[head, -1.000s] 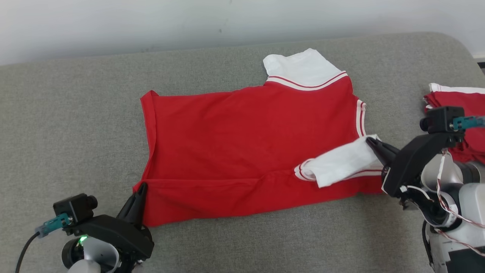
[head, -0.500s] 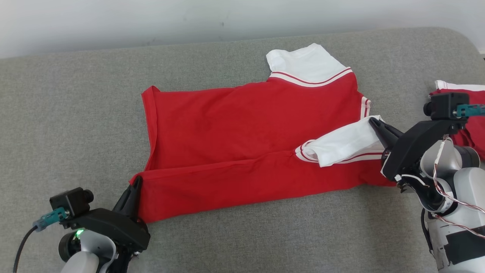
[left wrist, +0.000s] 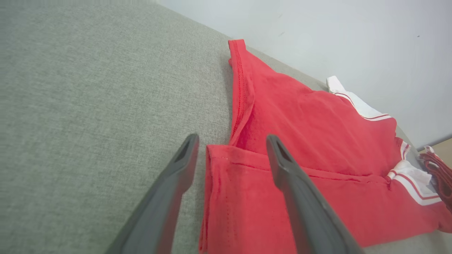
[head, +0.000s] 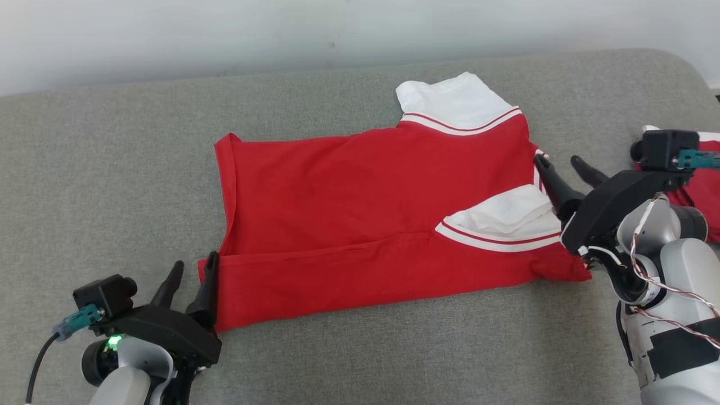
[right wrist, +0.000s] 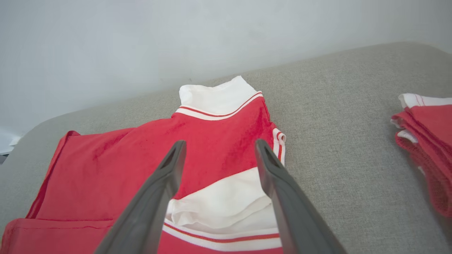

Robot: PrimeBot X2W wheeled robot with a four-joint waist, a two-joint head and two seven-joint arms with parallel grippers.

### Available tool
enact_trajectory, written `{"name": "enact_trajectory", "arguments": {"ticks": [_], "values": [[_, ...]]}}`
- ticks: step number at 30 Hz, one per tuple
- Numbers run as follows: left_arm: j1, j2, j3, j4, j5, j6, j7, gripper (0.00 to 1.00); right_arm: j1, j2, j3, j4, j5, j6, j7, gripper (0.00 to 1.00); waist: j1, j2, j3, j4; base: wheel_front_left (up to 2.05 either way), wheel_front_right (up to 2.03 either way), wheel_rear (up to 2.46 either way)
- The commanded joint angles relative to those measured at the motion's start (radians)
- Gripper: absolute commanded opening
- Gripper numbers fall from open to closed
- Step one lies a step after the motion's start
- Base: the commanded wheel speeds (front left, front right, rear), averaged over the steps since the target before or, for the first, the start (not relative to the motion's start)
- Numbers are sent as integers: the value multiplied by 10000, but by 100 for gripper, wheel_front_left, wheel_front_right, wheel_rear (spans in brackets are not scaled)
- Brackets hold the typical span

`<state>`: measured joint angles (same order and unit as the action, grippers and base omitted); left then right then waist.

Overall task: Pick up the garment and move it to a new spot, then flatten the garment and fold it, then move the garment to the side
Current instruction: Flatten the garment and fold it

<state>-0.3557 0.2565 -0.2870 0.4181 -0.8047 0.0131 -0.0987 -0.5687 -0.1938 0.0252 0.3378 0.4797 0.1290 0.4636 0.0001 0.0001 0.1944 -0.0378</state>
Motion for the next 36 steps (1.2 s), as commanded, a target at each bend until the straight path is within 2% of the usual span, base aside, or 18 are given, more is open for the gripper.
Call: {"name": "enact_trajectory", "arguments": {"ticks": [1,4,11,15,20,27,36], "values": [[-15,59,2,27,133,55,-156,100,-41,-92,6,13,74,26,-180,100,-1,-1,-84,2,0,0,0],[171,186,-69,46,463,206,-479,100,185,-208,39,-53,16,26,-255,100,-1,-1,-205,10,0,0,0],[814,526,-919,-169,1726,838,-652,100,1288,-641,-264,-425,-488,26,855,100,-1,-1,-327,46,0,0,0],[916,588,-1247,-125,2142,1195,-522,100,1854,-435,-717,-686,-882,27,1260,100,-1,-1,-167,14,0,0,0],[667,416,-1422,171,2345,1430,-447,100,2107,-78,-917,-554,-1232,27,1387,100,-1,-1,113,-13,0,0,0],[115,197,-1610,538,2461,1526,-398,100,1761,124,-1245,93,-2086,27,1047,100,-1,-1,453,87,0,0,0],[-102,14,-2004,1017,2381,1285,207,100,1531,284,-1361,1044,-2534,16,1308,100,-1,-1,663,199,0,0,0]]}}
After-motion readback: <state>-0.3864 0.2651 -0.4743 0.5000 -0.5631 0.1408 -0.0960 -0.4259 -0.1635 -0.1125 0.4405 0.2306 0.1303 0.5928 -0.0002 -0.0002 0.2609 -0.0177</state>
